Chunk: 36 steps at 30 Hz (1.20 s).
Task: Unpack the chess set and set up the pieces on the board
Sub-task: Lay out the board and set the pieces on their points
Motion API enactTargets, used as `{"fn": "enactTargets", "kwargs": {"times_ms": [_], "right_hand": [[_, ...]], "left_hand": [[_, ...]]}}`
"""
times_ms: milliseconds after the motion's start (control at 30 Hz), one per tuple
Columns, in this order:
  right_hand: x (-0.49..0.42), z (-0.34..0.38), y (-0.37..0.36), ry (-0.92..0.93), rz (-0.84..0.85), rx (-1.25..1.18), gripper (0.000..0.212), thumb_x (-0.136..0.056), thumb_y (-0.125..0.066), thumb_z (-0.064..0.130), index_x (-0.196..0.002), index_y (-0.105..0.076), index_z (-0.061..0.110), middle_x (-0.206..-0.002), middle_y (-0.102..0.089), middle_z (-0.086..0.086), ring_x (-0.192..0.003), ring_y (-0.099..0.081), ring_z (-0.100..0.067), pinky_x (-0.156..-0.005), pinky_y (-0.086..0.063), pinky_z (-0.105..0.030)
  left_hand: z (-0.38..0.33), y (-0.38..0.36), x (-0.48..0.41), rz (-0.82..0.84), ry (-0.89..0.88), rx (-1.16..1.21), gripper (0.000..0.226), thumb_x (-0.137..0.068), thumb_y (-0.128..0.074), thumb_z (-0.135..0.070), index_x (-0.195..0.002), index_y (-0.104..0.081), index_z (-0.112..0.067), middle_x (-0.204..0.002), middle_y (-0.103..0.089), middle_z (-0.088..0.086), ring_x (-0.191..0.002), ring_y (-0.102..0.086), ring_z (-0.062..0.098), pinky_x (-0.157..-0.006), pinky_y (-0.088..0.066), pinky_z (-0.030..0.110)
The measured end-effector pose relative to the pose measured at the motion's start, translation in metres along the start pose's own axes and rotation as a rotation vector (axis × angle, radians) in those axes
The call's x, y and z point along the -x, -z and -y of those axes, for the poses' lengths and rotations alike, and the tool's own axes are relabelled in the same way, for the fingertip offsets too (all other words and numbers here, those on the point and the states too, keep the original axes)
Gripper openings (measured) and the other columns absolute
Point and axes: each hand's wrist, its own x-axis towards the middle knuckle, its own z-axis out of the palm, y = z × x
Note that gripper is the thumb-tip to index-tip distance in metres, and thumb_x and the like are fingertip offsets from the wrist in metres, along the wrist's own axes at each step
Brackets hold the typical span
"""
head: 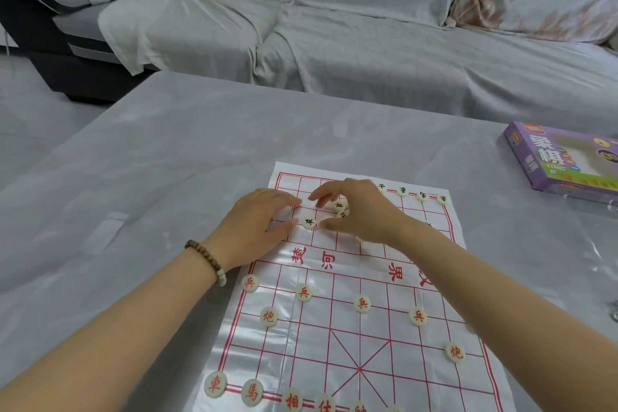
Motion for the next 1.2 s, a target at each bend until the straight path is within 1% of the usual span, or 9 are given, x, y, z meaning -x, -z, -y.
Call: {"fn": "enactTargets", "kwargs": {"times_ms": [67, 100, 167, 233, 433, 600, 700, 967, 1200], "right_hand": [[0.005, -0.004, 0.007, -0.005, 0.006, 0.135, 0.035, -0.079, -0.072, 0.033, -0.112, -0.063, 0.033, -0.113, -0.061, 0.014, -0.109, -0.047, -0.007, -0.098, -0.025, -0.022], [0.006, -0.006, 0.009, -0.003, 0.012, 0.187, 0.032, -0.08, -0.07, 0.035, -0.111, -0.063, 0.034, -0.115, -0.059, 0.013, -0.11, -0.045, -0.008, -0.095, -0.021, -0.022], [0.008, -0.007, 0.009, 0.0, 0.018, 0.233, 0.027, -0.081, -0.069, 0.038, -0.107, -0.066, 0.035, -0.113, -0.058, 0.011, -0.11, -0.044, -0.01, -0.093, -0.021, -0.023], [0.007, -0.007, 0.005, 0.009, 0.003, 0.256, 0.022, -0.081, -0.068, 0.038, -0.103, -0.067, 0.036, -0.109, -0.058, 0.01, -0.108, -0.045, -0.01, -0.091, -0.021, -0.023], [0.003, -0.011, -0.001, 0.014, -0.029, 0.269, 0.021, -0.082, -0.067, 0.038, -0.103, -0.066, 0.036, -0.11, -0.057, 0.01, -0.108, -0.043, -0.011, -0.092, -0.021, -0.024], [0.005, -0.013, 0.0, 0.026, -0.082, 0.235, 0.02, -0.082, -0.066, 0.041, -0.101, -0.068, 0.035, -0.108, -0.059, 0.01, -0.105, -0.045, -0.01, -0.086, -0.02, -0.021], [0.007, -0.014, 0.004, -0.009, -0.18, 0.113, 0.021, -0.081, -0.067, 0.041, -0.099, -0.069, 0.033, -0.102, -0.062, 0.009, -0.099, -0.049, -0.01, -0.088, -0.029, -0.025], [0.007, -0.012, 0.01, -0.03, -0.187, 0.091, 0.023, -0.081, -0.066, 0.041, -0.102, -0.069, 0.032, -0.101, -0.062, 0.009, -0.092, -0.048, -0.007, -0.086, -0.032, -0.025], [0.0, -0.005, 0.004, 0.002, -0.183, 0.081, 0.023, -0.08, -0.069, 0.04, -0.1, -0.07, 0.03, -0.098, -0.066, 0.009, -0.093, -0.053, -0.009, -0.093, -0.036, -0.03]], "left_hand": [[-0.006, 0.0, -0.001, 0.009, 0.0, 0.017, 0.041, -0.092, -0.049, -0.041, -0.132, -0.045, -0.034, -0.135, -0.045, -0.011, -0.125, -0.037, 0.009, -0.105, -0.029, 0.028], [-0.008, 0.0, -0.002, 0.008, -0.001, 0.022, 0.04, -0.091, -0.051, -0.042, -0.13, -0.048, -0.036, -0.129, -0.047, -0.011, -0.12, -0.039, 0.009, -0.103, -0.032, 0.028], [-0.01, 0.0, -0.003, 0.005, -0.005, 0.028, 0.037, -0.088, -0.054, -0.043, -0.125, -0.053, -0.037, -0.115, -0.049, -0.013, -0.111, -0.041, 0.008, -0.098, -0.036, 0.028], [-0.011, -0.001, -0.003, -0.001, 0.0, 0.033, 0.034, -0.086, -0.057, -0.043, -0.119, -0.058, -0.036, -0.107, -0.049, -0.014, -0.105, -0.041, 0.007, -0.095, -0.037, 0.027], [-0.019, -0.001, 0.0, -0.059, 0.023, 0.041, 0.031, -0.077, -0.067, -0.046, -0.103, -0.064, -0.031, -0.105, -0.058, -0.012, -0.099, -0.048, 0.007, -0.091, -0.044, 0.028], [-0.017, 0.0, 0.002, -0.042, 0.034, 0.085, 0.034, -0.076, -0.067, -0.047, -0.107, -0.063, -0.034, -0.106, -0.059, -0.014, -0.1, -0.047, 0.006, -0.091, -0.043, 0.026], [-0.019, 0.0, 0.002, -0.043, 0.04, 0.102, 0.03, -0.078, -0.067, -0.044, -0.105, -0.065, -0.033, -0.105, -0.058, -0.014, -0.101, -0.047, 0.007, -0.091, -0.043, 0.026], [-0.025, -0.009, -0.006, -0.095, 0.066, 0.064, 0.029, -0.078, -0.066, -0.047, -0.103, -0.064, -0.032, -0.1, -0.058, -0.012, -0.093, -0.045, 0.005, -0.084, -0.04, 0.021], [-0.015, -0.004, -0.002, -0.118, 0.054, 0.062, 0.036, -0.076, -0.065, -0.052, -0.105, -0.063, -0.031, -0.103, -0.058, -0.012, -0.093, -0.046, 0.005, -0.08, -0.038, 0.019]]}}
